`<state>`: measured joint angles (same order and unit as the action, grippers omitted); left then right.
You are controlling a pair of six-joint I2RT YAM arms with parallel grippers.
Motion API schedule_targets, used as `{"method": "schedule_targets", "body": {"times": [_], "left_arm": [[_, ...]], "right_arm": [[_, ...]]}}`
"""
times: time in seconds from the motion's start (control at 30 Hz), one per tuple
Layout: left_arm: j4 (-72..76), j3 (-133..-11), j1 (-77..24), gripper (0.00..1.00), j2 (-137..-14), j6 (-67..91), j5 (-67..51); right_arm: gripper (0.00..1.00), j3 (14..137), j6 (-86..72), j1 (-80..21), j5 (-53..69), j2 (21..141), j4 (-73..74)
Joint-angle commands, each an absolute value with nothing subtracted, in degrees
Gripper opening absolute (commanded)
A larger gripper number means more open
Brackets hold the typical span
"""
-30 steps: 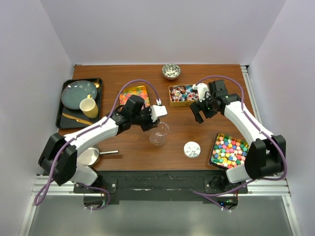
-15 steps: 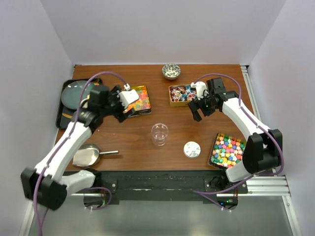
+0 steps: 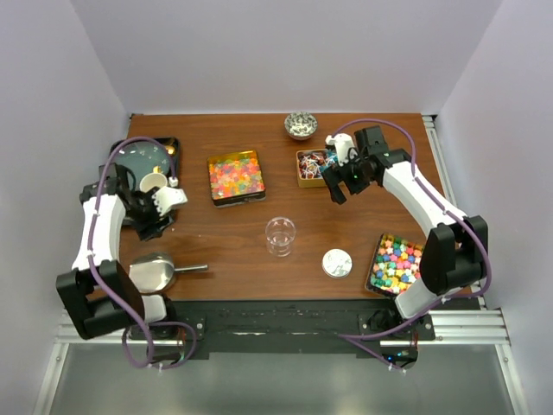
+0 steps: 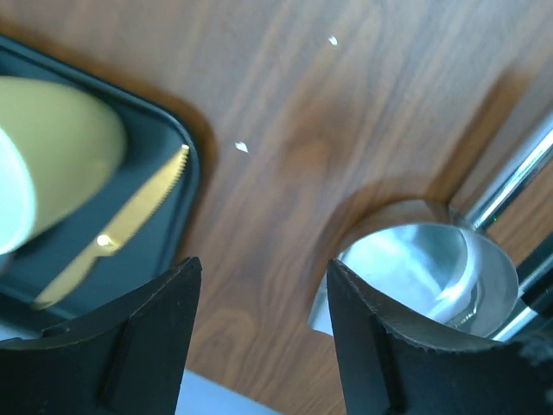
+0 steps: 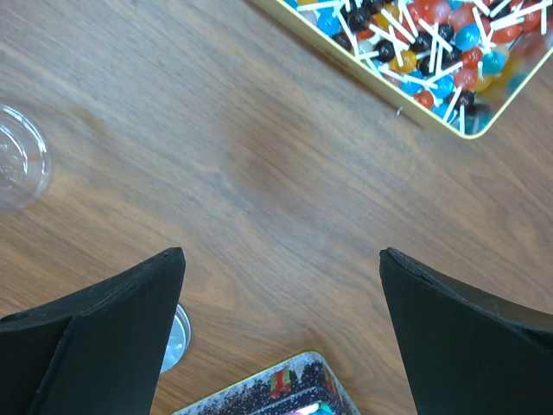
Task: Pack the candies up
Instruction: Pick up the spatula from the center of the board.
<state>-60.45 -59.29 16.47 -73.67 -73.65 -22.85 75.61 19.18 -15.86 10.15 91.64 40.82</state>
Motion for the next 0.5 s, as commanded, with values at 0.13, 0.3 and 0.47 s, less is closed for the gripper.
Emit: {"method": "schedule_targets", "body": {"times": [0.13, 0.3, 0.47], "left_arm": [[-61.88, -53.27, 21.97, 0.63, -74.88, -89.73, -30.58], [-64.33, -51.86, 24.17, 0.61, -76.46, -95.88, -33.31], [-61.79, -47.82, 25.14, 0.62, -76.55, -99.40, -31.20]], "right_arm": [[0.99, 79.98, 20.39, -17.31, 12.22, 92.29, 43.42], [0.99, 80.33, 21.27, -17.75, 11.95, 91.58, 45.53], [0.99, 80.16, 21.36, -17.93, 11.69, 92.11, 45.79]]}}
